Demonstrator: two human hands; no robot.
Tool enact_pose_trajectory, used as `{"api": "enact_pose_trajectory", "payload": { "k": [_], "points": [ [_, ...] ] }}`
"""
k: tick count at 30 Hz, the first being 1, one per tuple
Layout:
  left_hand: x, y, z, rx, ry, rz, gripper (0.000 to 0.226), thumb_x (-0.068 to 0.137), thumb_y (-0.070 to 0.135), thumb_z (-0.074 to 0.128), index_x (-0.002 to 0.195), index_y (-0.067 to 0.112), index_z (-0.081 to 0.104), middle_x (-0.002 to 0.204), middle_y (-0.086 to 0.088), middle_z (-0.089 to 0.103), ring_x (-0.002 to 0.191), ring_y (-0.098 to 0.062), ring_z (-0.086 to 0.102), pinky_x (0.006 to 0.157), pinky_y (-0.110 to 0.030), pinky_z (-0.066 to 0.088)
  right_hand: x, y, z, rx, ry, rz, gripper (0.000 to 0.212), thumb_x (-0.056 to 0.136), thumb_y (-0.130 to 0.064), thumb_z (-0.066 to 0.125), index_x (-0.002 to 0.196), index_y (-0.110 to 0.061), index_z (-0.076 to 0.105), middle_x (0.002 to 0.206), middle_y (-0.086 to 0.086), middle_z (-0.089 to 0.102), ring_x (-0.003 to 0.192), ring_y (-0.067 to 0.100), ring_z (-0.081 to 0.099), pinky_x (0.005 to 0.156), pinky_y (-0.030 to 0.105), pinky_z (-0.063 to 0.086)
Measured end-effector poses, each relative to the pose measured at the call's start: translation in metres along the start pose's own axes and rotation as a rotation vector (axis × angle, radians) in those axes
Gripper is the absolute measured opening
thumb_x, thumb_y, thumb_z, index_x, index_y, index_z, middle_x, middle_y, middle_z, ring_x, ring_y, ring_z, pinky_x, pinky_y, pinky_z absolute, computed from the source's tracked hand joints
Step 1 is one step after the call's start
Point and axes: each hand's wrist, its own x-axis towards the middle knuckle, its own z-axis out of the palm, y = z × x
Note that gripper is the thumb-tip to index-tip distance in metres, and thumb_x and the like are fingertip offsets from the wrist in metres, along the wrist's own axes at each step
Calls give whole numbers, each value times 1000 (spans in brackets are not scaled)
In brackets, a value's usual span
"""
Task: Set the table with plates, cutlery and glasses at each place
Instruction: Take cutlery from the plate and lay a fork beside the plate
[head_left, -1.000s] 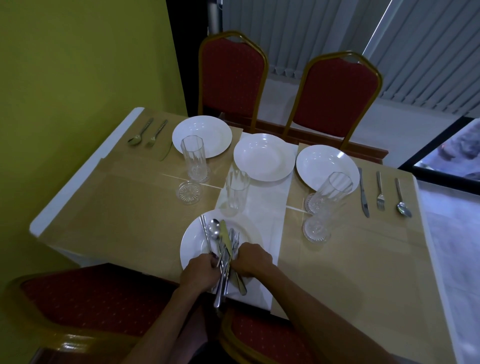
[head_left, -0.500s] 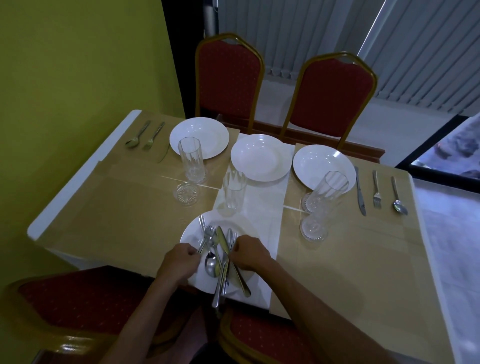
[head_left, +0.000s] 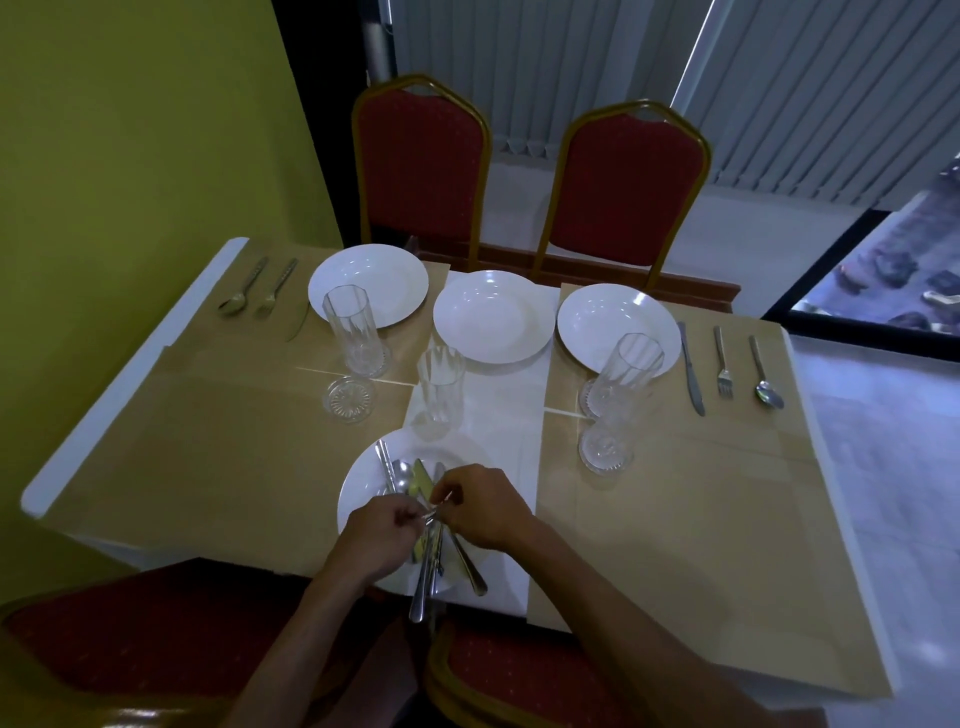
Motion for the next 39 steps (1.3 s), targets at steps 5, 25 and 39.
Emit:
{"api": "enact_pose_trajectory", "payload": {
  "k": [5, 25, 39],
  "points": [
    [5, 11, 9, 101, -32, 67, 17, 94, 22, 58, 88, 34, 69, 85, 6, 69, 80, -14, 67, 66, -25, 49, -11, 15, -11, -133, -43, 8, 28, 87, -19, 67, 114, -17, 74, 112, 4, 70, 101, 22, 65, 87, 37, 56],
    [10, 41, 41, -108, -81, 74, 7, 94, 23, 63, 97, 23, 70, 92, -2, 74, 83, -14, 72, 83, -38, 58, -54, 98, -71, 89, 17, 219, 21, 89, -30, 69, 88, -13, 79, 75, 3, 72, 61, 6, 59, 59, 18, 43],
    [20, 88, 95, -9, -194, 140, 9, 96, 29, 57, 98, 27, 66, 89, 7, 73, 76, -6, 72, 69, -24, 50, -86, 170, -69, 42, 71, 506, 36, 89, -29, 63, 56, -16, 56, 66, 1, 61, 69, 17, 59, 60, 25, 42]
  ]
}}
